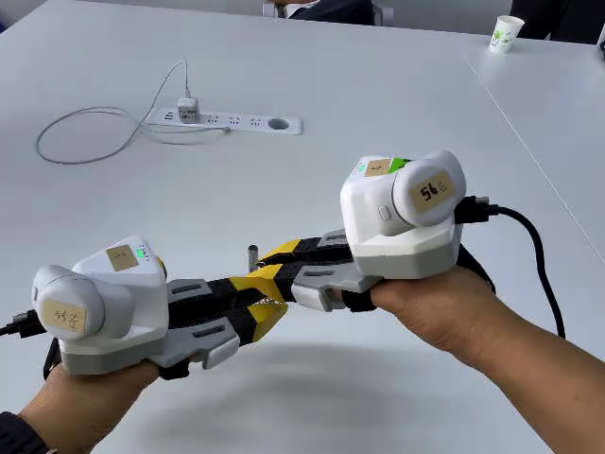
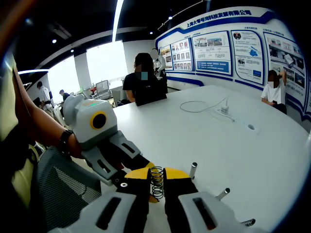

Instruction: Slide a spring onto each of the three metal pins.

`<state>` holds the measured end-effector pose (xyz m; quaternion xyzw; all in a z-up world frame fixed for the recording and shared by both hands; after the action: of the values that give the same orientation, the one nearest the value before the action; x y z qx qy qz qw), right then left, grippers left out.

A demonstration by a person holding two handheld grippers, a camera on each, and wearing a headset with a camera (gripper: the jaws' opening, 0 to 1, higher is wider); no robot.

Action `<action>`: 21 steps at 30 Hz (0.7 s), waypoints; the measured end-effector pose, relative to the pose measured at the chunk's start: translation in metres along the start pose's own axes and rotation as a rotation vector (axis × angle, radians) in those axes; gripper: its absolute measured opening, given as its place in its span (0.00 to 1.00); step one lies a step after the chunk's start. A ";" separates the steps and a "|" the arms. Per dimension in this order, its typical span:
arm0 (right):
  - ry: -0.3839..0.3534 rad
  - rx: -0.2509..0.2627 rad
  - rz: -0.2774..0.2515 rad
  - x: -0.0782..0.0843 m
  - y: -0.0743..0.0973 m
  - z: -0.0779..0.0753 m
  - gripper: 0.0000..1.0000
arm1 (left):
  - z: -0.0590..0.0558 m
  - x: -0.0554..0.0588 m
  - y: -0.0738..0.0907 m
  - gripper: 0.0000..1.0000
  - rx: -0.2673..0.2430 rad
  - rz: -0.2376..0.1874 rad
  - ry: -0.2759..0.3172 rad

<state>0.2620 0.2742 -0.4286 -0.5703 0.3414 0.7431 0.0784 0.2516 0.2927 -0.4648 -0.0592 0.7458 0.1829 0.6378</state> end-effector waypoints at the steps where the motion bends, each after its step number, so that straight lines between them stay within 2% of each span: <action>1: 0.004 0.001 0.000 0.000 0.000 0.000 0.11 | 0.001 0.000 0.001 0.14 -0.004 0.001 -0.004; 13: 0.025 0.014 0.001 -0.001 0.006 -0.004 0.11 | 0.013 0.000 0.008 0.11 -0.040 -0.003 -0.014; 21: 0.027 0.013 0.000 -0.002 0.005 -0.003 0.11 | 0.013 0.000 0.006 0.12 -0.040 -0.003 -0.021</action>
<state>0.2626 0.2689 -0.4252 -0.5798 0.3473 0.7330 0.0777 0.2619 0.3030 -0.4649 -0.0710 0.7351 0.1973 0.6448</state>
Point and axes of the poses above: the centre of the closed fingertips' face, and the gripper's own axes: y roughly backward along the fingers, z roughly to its left, x roughly out of its underside, the point moved 3 cm from there along y, roughly backward along the fingers, and after that the axes turned 4 degrees about -z, right-handed, at the moved point
